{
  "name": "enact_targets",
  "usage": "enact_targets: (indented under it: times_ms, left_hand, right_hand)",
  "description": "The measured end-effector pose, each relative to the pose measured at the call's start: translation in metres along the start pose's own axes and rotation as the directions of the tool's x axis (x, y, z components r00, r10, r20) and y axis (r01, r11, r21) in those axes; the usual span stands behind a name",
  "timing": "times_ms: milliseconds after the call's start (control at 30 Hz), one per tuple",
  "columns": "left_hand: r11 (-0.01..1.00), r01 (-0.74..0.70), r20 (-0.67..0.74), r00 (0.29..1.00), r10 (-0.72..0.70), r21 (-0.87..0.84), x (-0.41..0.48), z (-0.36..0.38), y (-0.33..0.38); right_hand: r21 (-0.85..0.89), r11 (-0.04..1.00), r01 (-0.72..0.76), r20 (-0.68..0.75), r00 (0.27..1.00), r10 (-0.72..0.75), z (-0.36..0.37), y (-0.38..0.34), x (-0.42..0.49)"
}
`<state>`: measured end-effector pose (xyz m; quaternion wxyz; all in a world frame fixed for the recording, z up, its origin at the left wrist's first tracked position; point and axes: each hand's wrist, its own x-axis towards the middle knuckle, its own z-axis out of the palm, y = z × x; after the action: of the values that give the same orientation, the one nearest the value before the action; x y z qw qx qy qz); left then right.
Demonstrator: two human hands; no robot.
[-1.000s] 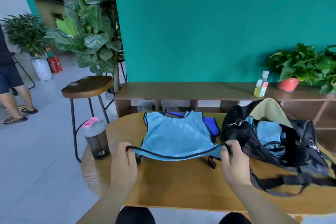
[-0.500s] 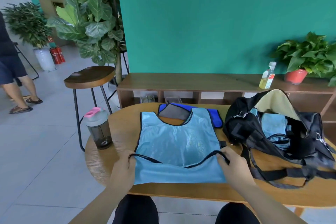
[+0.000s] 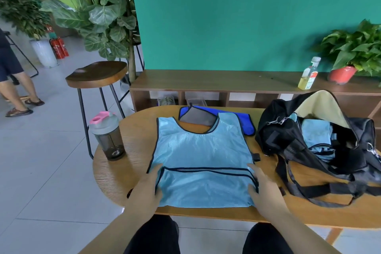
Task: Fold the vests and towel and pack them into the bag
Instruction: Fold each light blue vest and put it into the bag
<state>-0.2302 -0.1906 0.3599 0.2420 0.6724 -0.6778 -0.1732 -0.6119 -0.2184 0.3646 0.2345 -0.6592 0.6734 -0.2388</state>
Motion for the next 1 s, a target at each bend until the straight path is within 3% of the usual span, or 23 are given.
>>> enact_targets:
  times_ms: [100,200,367,600,800,1000]
  left_hand:
    - [0.956,-0.224,0.064,0.974,0.215,0.191,-0.003,0.002,-0.026]
    - [0.931,-0.259,0.081,0.966,0.246,0.257,0.0,-0.007,-0.038]
    - [0.919,-0.333,0.004,0.94,0.34,0.211,0.014,-0.018,-0.016]
    - [0.895,-0.109,0.137,0.989,0.054,0.432,0.047,0.036,0.012]
    - [0.877,-0.21,0.132,0.977,0.169,0.432,0.033,0.035,-0.016]
    - [0.855,-0.184,-0.06,0.968,0.243,0.485,0.043,0.02,-0.007]
  right_hand:
    - [-0.09,0.993,0.075,-0.046,0.996,-0.08,0.003,0.009,-0.012]
    - [-0.144,0.984,0.101,-0.059,0.992,-0.11,0.0,0.015,-0.013]
    - [-0.199,0.977,0.075,-0.106,0.99,-0.097,-0.002,0.008,0.001]
    - [-0.293,0.941,-0.167,-0.129,0.983,0.134,0.01,-0.024,0.016]
    - [-0.451,0.871,-0.196,-0.089,0.981,0.175,0.003,-0.023,0.005]
    - [-0.565,0.809,-0.164,-0.045,0.985,0.169,0.001,-0.036,0.008]
